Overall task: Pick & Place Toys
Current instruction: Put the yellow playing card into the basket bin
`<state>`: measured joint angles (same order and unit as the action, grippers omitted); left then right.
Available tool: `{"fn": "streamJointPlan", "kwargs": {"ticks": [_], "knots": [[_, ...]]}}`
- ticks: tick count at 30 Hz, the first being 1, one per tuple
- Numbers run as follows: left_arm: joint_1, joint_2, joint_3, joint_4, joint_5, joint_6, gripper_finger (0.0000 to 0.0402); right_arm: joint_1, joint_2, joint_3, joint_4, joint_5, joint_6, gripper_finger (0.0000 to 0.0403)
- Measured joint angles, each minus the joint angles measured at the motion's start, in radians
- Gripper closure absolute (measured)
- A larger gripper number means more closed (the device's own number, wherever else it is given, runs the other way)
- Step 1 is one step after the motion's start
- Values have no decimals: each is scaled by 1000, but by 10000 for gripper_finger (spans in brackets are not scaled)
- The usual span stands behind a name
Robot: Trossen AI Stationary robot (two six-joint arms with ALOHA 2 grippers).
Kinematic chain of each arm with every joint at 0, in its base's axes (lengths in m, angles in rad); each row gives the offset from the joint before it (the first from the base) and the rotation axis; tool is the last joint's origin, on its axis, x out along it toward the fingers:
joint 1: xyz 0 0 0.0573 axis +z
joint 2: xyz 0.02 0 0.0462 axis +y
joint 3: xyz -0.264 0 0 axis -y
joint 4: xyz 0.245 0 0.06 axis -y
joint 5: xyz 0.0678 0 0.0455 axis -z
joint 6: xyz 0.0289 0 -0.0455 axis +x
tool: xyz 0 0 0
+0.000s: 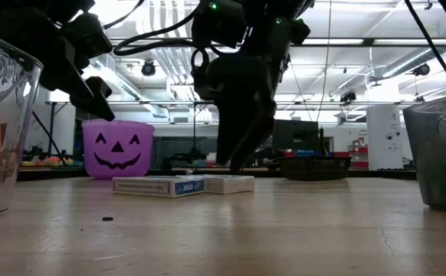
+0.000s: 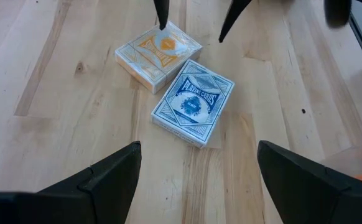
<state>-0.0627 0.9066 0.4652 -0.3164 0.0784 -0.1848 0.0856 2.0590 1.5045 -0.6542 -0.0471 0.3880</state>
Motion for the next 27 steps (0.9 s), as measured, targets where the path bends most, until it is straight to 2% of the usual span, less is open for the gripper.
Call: {"fn": "streamJointPlan", "kwargs": {"ticks": [10,16,21,27], "knots": [[0,0,0,0,0,0,78,0,0,1,18,0,28,54],[0,0,0,0,0,0,78,-9,0,1,26,-7,114,54],[0,0,0,0,0,0,78,-11,1,-5,25,27,176,54],[0,0,0,0,0,0,78,-15,31,-3,27,32,192,54]]}}
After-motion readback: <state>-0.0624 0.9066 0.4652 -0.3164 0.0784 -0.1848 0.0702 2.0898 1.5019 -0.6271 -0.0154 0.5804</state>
